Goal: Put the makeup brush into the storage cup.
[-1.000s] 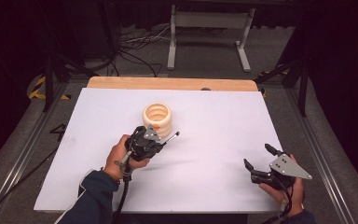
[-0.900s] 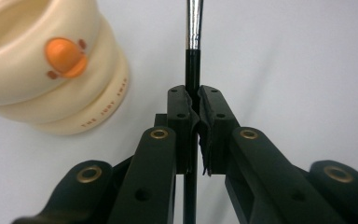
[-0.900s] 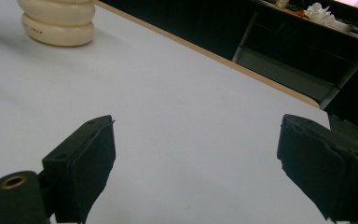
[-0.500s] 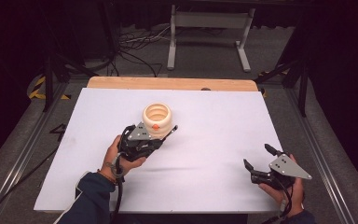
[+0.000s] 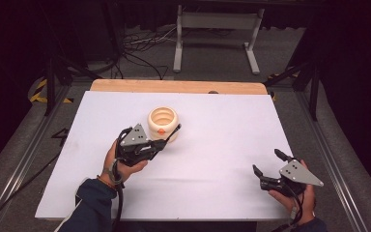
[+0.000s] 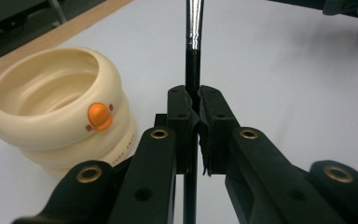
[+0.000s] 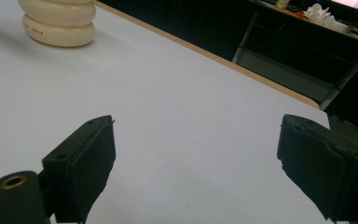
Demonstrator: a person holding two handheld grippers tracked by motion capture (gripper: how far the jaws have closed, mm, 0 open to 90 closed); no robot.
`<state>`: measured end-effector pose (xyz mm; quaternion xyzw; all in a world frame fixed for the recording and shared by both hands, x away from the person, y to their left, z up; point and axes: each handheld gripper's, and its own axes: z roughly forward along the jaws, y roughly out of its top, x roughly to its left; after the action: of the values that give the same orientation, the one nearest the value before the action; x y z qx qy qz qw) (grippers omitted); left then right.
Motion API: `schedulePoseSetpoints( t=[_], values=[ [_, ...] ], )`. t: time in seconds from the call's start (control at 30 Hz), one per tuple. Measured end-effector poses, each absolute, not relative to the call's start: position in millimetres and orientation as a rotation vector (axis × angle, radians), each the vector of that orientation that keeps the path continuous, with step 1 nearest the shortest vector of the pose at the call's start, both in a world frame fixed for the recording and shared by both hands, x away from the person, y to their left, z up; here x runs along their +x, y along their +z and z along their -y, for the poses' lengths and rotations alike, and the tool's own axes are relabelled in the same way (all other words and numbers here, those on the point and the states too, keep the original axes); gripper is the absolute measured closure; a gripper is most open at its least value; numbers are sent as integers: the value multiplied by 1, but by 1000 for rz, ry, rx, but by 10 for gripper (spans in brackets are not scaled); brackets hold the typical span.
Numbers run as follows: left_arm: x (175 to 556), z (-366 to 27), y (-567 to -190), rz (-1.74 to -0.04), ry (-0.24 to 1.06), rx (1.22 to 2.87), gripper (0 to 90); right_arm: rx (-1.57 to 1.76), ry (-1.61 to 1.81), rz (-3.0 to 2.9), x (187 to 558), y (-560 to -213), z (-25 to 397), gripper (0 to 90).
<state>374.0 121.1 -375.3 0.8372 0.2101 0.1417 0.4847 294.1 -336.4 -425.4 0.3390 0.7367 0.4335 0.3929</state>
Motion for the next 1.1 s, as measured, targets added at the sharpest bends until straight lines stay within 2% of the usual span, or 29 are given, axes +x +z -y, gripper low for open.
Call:
schedulePoseSetpoints(
  t=[0.5,1.1],
  values=[
    [379,-135,-357,-501,404,1865,836,858,1100,-1870,294,-426,336,122],
    [396,-140,-353,-509,416,1769,836,857,1104,-1872,294,-426,336,122]
  ],
)
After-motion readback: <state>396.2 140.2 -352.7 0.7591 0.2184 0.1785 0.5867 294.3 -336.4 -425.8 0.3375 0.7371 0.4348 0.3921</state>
